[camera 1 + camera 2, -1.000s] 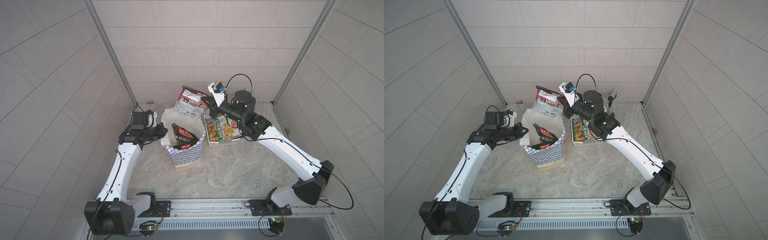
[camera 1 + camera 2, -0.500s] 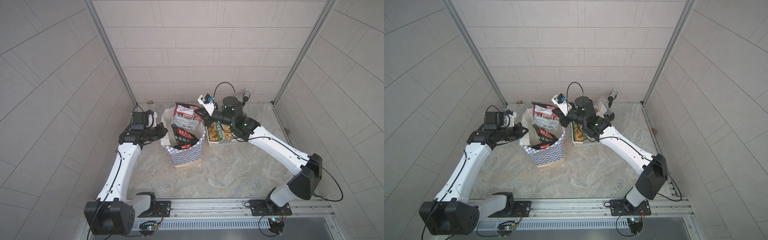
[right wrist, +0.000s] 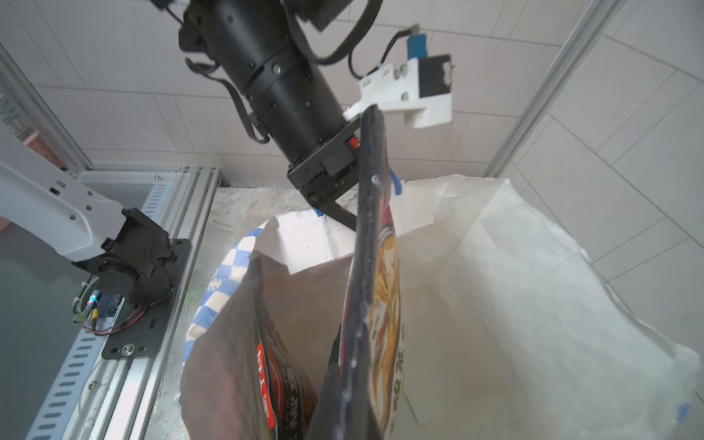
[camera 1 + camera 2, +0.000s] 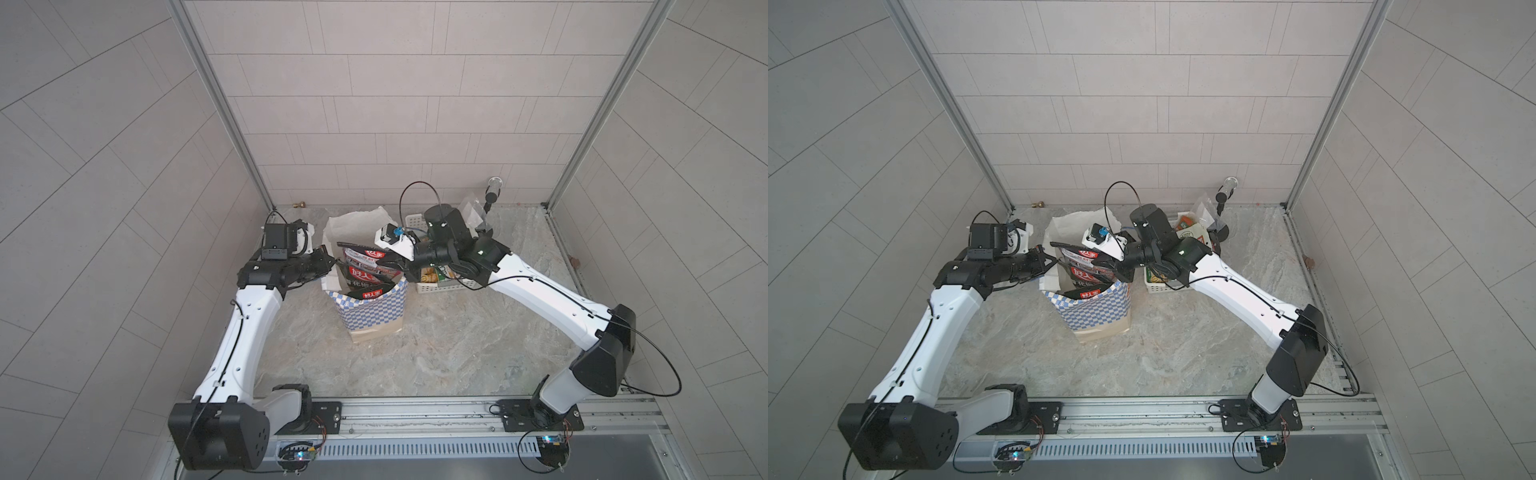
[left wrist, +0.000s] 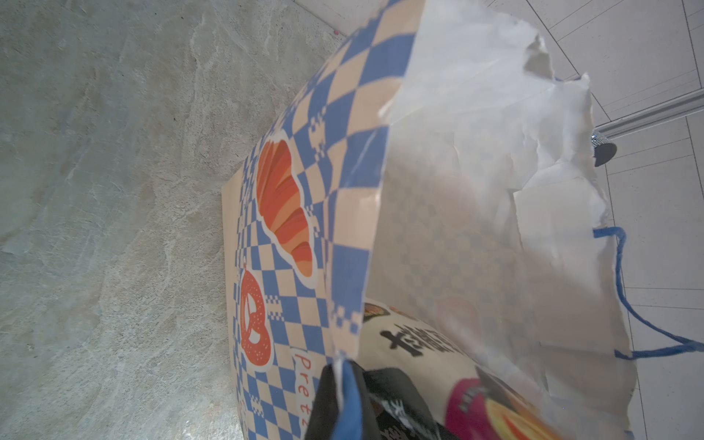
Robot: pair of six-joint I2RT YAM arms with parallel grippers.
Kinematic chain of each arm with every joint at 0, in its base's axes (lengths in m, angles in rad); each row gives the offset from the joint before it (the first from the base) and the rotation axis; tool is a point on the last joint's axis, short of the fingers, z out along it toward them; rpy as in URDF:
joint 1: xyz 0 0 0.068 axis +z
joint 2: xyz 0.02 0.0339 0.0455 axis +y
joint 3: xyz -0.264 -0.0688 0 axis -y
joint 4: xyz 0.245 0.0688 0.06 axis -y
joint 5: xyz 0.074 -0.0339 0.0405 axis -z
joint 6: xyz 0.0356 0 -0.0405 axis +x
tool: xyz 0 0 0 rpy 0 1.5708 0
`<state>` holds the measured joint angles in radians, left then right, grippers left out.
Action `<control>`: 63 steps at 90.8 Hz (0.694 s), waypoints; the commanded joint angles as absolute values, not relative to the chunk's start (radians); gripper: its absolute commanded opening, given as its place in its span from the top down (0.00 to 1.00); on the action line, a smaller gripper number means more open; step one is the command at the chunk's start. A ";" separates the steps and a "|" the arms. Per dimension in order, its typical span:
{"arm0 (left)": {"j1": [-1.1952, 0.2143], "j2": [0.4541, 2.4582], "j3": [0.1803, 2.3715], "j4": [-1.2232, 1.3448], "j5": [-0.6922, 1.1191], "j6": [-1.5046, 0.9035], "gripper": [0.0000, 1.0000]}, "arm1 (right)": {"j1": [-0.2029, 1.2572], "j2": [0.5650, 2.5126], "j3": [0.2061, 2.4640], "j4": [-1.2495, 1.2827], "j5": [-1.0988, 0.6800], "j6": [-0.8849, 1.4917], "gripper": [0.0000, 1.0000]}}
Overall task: Place the condiment packets inside the bag
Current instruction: Place the condiment packet in the paper bag.
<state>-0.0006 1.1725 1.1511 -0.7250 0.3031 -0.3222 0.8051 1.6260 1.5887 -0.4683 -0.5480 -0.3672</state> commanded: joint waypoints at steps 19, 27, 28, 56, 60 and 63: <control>-0.006 1.174 1.149 -0.737 0.317 -0.310 1.00 | 0.838 1.731 1.709 -0.534 -0.516 -0.520 0.99; -0.006 1.174 1.149 -0.739 0.317 -0.308 1.00 | 0.837 1.735 1.720 -0.537 -0.476 -0.515 0.72; -0.006 1.174 1.149 -0.739 0.316 -0.307 1.00 | 0.837 1.733 1.721 -0.539 -0.474 -0.513 0.69; -0.006 1.175 1.151 -0.741 0.315 -0.306 1.00 | 0.823 1.492 1.561 -0.317 -0.275 -0.233 0.39; -0.006 1.174 1.151 -0.740 0.313 -0.307 1.00 | 0.792 1.427 1.495 -0.261 -0.222 -0.143 0.36; -0.006 1.176 1.151 -0.740 0.314 -0.307 1.00 | 0.748 1.386 1.444 -0.230 -0.200 -0.062 0.34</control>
<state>-0.0006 1.1725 1.1511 -0.7258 0.3031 -0.3218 0.8204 1.5406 1.5513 -0.4007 -0.3527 -0.3210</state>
